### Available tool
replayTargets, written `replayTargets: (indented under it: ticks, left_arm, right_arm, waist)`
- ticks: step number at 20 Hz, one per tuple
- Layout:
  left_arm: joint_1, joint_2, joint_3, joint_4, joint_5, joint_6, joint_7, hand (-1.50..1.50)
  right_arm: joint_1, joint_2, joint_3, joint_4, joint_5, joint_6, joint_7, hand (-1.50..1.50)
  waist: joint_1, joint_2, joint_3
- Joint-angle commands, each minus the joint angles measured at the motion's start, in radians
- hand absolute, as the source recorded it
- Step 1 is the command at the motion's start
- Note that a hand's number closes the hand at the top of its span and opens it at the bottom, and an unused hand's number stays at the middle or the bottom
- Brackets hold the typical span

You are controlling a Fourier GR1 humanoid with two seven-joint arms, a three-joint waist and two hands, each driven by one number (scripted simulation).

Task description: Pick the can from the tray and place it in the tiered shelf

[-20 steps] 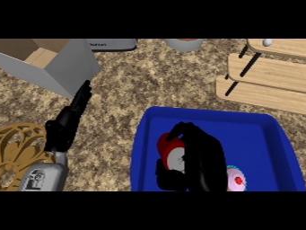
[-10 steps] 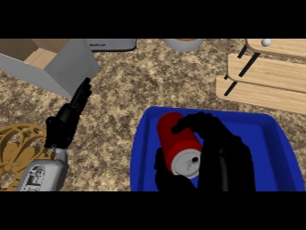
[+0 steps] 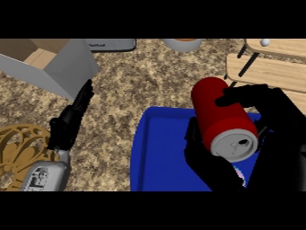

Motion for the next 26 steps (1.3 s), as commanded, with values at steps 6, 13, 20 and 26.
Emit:
replayTargets:
  ticks: [6, 13, 20, 26]
  left_arm:
    - [-0.044, 0.023, 0.032, 0.023, 0.017, -0.016, 0.001, 0.00]
    - [0.029, 0.006, -0.003, -0.005, -0.002, -0.013, -0.039, 0.00]
    - [-0.063, 0.022, 0.024, -0.002, 0.008, -0.021, 0.043, 0.00]
    - [-0.016, -0.041, -0.018, 0.041, -0.036, 0.034, -0.033, 0.00]
  right_arm:
    - [-0.214, 0.010, -0.220, -0.042, 0.024, 0.304, 0.108, 1.50]
    - [-0.349, -0.049, -0.513, 0.070, -0.013, 0.338, -0.059, 1.50]
    - [-0.463, -0.158, -0.673, 0.240, -0.033, 0.293, -0.189, 1.50]
    - [-0.445, -0.251, -0.697, 0.320, -0.044, 0.273, -0.304, 1.50]
  waist:
    - [-0.004, 0.002, 0.001]
    - [0.002, 0.004, 0.002]
    - [0.007, 0.007, 0.002]
    - [0.006, 0.009, 0.002]
